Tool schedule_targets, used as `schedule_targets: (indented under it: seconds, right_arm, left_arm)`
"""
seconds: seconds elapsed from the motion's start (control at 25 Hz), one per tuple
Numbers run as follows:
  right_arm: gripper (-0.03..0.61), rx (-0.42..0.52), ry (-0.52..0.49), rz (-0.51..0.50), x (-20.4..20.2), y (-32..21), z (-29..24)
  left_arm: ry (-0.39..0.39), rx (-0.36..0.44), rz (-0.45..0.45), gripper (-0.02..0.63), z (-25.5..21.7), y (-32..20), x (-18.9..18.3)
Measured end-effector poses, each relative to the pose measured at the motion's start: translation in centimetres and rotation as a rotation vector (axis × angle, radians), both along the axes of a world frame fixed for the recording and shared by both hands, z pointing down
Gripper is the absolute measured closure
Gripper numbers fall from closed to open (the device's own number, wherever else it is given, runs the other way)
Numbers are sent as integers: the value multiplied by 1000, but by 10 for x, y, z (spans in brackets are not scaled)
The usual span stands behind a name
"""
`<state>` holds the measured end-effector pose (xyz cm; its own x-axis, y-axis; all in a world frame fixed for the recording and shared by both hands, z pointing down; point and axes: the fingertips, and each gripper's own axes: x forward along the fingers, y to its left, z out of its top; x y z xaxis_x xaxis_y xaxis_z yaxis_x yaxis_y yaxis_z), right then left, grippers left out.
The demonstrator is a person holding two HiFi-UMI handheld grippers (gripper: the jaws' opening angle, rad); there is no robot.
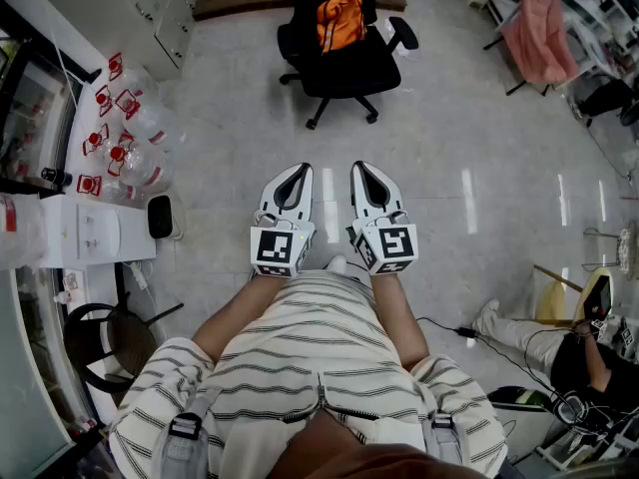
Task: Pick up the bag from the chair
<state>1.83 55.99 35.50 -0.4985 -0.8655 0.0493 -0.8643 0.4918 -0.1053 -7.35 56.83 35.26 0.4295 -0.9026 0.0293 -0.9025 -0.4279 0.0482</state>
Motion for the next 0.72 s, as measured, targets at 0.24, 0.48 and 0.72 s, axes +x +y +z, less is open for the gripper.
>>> schedule_targets:
  seconds: [0.24, 0.48, 0.72]
  right_arm:
    - [560, 5, -8, -10, 13, -5, 1]
    - [560, -5, -33, -68, 24, -3, 4]
    - [560, 4, -34, -87, 52, -2, 2]
  left_arm:
    - [-8, -7, 4, 589, 3, -5, 16]
    - [-15, -20, 13, 591, 7, -3, 38]
    - [-25, -36, -7, 591, 15, 0, 68]
